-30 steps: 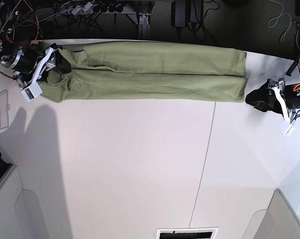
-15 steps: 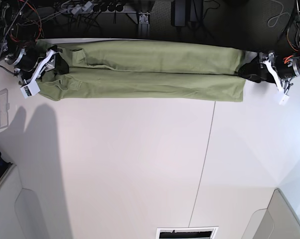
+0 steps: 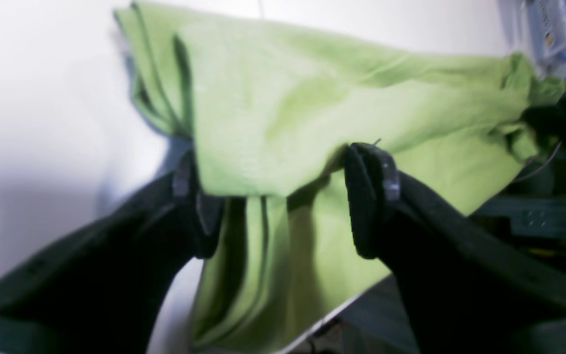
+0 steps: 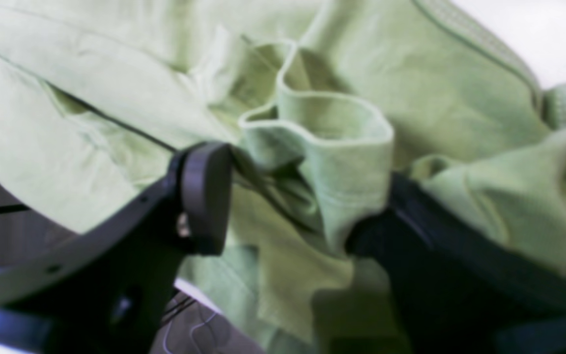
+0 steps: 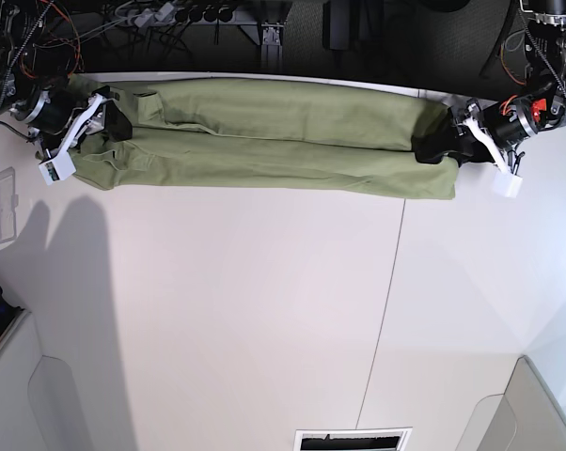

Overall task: Layout the t-shirt on the table in an organized manner, then fold the t-shirt properly
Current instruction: 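Grasp the strip's end with the left gripper, right gripper holding the other end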

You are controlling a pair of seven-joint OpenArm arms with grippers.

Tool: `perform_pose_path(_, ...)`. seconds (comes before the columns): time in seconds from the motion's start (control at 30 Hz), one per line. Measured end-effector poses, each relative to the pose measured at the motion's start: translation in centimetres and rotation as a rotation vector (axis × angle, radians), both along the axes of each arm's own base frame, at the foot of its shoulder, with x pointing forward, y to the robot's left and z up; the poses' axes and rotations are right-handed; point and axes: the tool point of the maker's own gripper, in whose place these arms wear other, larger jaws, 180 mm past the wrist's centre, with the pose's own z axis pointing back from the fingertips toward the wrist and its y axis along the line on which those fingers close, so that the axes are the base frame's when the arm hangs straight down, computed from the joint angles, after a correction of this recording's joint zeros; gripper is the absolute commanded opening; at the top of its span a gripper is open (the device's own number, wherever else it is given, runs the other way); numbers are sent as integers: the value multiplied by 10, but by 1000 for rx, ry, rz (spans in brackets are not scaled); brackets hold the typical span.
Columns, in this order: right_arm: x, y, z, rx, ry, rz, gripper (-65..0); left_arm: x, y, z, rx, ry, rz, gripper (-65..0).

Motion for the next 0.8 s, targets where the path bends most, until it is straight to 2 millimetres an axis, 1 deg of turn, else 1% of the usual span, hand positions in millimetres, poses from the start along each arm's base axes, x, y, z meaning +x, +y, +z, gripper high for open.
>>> perform_pose_path(0.07,0,0,0,1,-1,0,-298,1,-1,-3,17,-6,6,-563)
perform_pose_path(0.1,0,0,0,0,0,0,-298,2,1,-5,32,-10,9,-650)
perform_pose_path(0.2,0,1,1,7,0,0,-298,8,5,-4,63,-44,21,-650)
perform_pose_path(0.27,1,4,2,28,-3,-4,-298,16,9,-2,97,-57,11,-650)
perform_pose_path(0.37,1,7,3,46,-1,-4,-298,33,21,7,137,-83,27,-650)
perform_pose_path(0.43,1,9,3,54,-2,-7,-298,38,28,13,172,-85,12,-650)
perform_pose_path(0.5,1,10,3,58,-2,-7,-298,41,27,25,199,-110,-20,-650)
perform_pose_path(0.53,1,10,3,59,-3,-7,-298,43,24,32,206,-131,-34,-650)
perform_pose_path(0.6,1,10,3,60,-5,-8,-298,44,12,45,217,-176,-79,-650)
perform_pose_path(0.67,1,10,3,59,-5,-8,-298,42,-3,55,225,-208,-126,-650)
perform_pose_path(0.8,2,17,1,76,-11,-18,-298,33,-32,69,261,-251,-222,-650)
